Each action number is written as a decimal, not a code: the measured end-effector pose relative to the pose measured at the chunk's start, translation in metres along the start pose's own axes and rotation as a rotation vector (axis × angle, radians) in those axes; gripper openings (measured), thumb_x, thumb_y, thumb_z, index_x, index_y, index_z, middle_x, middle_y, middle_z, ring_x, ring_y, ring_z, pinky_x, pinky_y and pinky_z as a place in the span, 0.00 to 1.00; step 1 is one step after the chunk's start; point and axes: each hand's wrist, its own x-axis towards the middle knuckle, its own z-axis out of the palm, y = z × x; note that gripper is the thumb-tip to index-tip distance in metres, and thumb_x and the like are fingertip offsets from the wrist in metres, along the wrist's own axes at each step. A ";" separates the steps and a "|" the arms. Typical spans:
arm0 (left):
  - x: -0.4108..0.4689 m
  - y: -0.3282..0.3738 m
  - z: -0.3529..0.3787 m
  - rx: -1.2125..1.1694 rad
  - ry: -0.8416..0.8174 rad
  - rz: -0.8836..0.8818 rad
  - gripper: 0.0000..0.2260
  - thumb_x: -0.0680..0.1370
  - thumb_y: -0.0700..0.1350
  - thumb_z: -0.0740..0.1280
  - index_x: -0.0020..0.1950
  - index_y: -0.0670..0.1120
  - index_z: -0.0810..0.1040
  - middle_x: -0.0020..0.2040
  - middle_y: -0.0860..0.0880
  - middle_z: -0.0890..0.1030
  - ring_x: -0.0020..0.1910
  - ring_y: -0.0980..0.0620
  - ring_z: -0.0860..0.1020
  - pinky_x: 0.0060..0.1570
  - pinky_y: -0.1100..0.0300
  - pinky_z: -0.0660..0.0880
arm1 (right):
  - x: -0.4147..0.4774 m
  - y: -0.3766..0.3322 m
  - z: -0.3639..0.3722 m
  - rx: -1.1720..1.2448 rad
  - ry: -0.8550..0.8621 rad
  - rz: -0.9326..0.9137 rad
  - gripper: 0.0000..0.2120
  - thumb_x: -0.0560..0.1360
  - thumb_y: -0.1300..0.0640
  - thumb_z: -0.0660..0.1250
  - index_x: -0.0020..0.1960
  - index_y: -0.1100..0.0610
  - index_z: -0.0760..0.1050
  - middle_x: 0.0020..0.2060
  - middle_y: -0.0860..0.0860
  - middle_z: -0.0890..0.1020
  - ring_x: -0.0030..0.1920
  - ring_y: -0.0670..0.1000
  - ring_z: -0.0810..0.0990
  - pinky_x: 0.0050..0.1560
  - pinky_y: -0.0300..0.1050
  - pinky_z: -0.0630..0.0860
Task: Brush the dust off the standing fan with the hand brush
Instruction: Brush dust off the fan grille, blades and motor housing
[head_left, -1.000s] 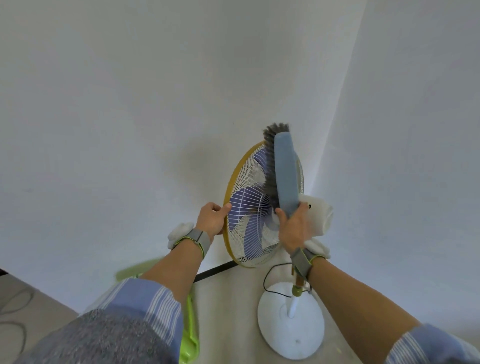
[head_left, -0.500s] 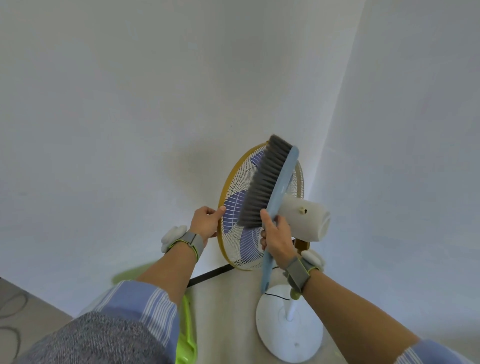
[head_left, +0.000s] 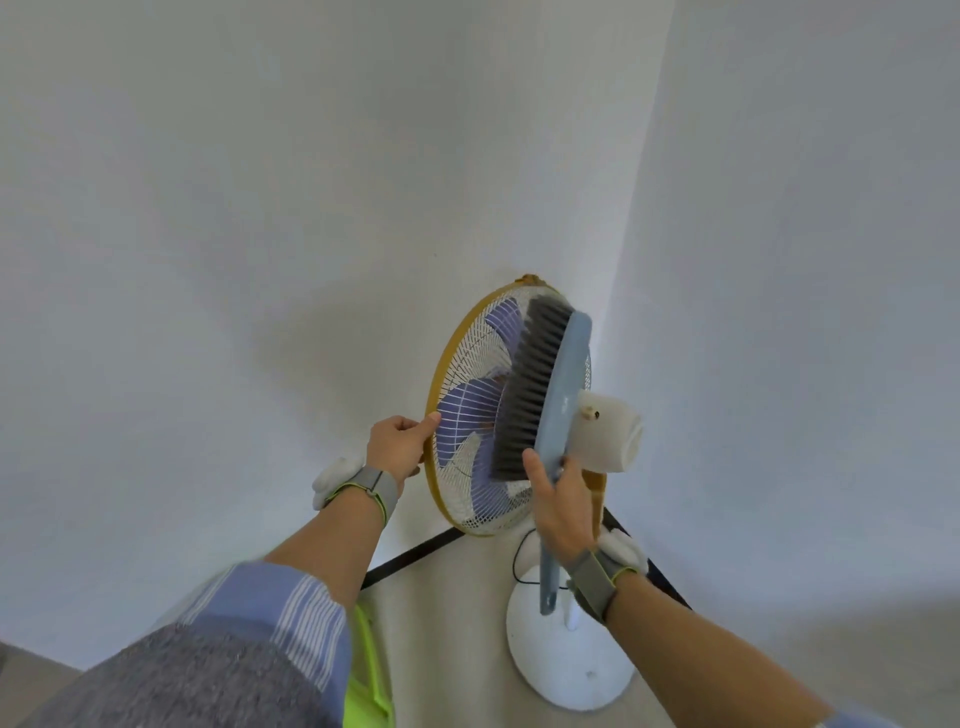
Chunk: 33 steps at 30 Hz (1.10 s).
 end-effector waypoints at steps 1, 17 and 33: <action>0.000 0.000 0.000 -0.003 -0.003 0.006 0.17 0.75 0.57 0.70 0.48 0.43 0.78 0.48 0.43 0.83 0.49 0.42 0.81 0.51 0.48 0.80 | -0.006 0.011 0.007 0.008 -0.038 0.055 0.25 0.76 0.38 0.65 0.61 0.57 0.69 0.49 0.52 0.80 0.45 0.52 0.80 0.43 0.50 0.79; -0.008 -0.002 0.000 0.113 -0.026 0.048 0.18 0.76 0.59 0.68 0.49 0.43 0.77 0.48 0.44 0.83 0.44 0.44 0.83 0.46 0.51 0.81 | -0.096 0.100 0.021 -0.136 -0.116 0.508 0.22 0.76 0.36 0.62 0.42 0.56 0.70 0.32 0.50 0.75 0.31 0.50 0.74 0.36 0.47 0.75; -0.048 -0.013 -0.005 -0.149 -0.120 -0.034 0.11 0.80 0.49 0.66 0.50 0.41 0.79 0.48 0.44 0.83 0.46 0.48 0.81 0.46 0.55 0.79 | -0.121 0.076 -0.016 0.079 -0.107 0.455 0.22 0.77 0.38 0.63 0.37 0.56 0.68 0.24 0.49 0.70 0.22 0.47 0.67 0.25 0.41 0.68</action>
